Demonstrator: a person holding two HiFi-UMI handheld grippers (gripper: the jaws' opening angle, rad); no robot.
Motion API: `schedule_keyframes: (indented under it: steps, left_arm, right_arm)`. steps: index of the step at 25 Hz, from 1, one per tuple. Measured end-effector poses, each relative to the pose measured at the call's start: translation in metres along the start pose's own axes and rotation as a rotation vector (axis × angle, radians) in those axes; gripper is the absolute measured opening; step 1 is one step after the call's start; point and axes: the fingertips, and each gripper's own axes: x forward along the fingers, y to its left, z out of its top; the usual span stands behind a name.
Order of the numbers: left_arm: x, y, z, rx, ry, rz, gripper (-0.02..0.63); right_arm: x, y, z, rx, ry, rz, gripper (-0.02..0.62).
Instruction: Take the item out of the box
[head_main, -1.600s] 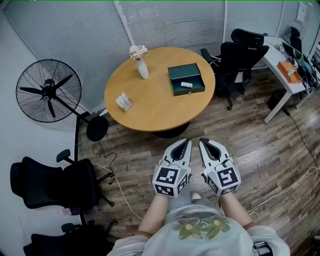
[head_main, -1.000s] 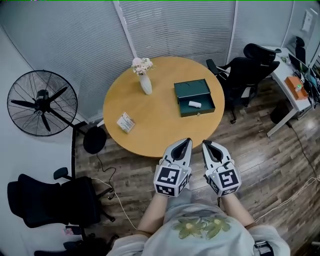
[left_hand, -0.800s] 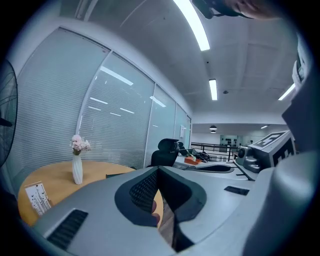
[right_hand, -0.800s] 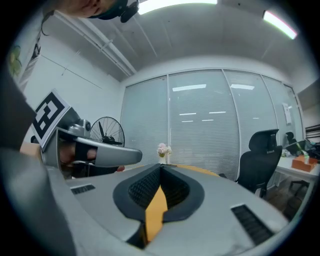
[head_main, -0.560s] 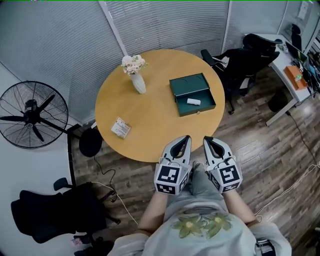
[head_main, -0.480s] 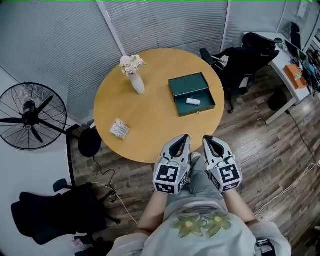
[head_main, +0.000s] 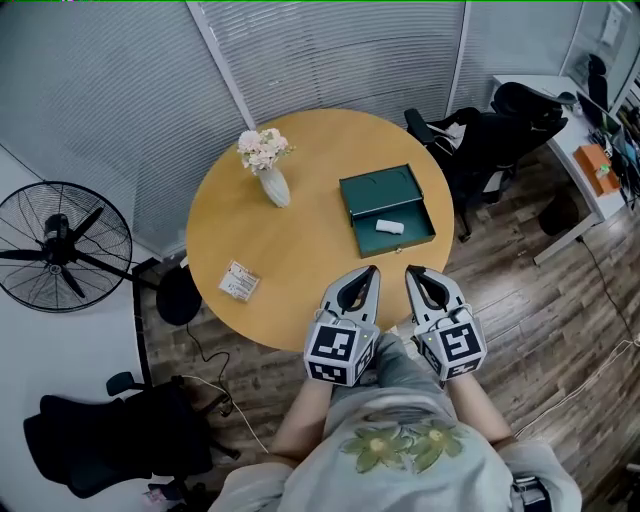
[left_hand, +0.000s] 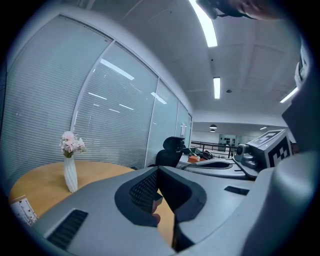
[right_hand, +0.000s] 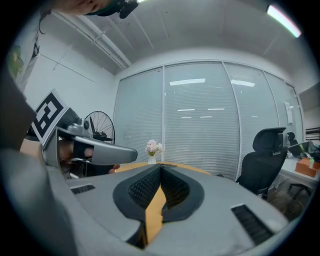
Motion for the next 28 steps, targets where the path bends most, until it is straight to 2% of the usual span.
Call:
schedule_keyframes:
  steps: [11,13,17,19,28]
  left_arm:
    - [0.051,0.041,0.032,0.018,-0.014,0.017,-0.001]
    - [0.056,0.048,0.034,0.019,-0.011,0.022,0.0]
    - [0.065,0.057,0.035,0.007,-0.007,0.02,0.0]
    - [0.068,0.061,0.033,-0.012,-0.002,0.015,-0.001]
    - [0.084,0.078,0.027,-0.055,0.012,0.038,0.0]
  right_arm:
    - [0.055,-0.053,0.042,-0.055,-0.036,-0.005,0.008]
    - [0.064,-0.058,0.043,-0.054,-0.032,-0.002,0.077]
    - [0.079,-0.064,0.044,-0.054,-0.031,0.011,0.079]
    - [0.086,-0.064,0.043,-0.061,-0.027,0.029,0.159]
    - [0.105,-0.074,0.034,-0.076,0.004,0.056,0.16]
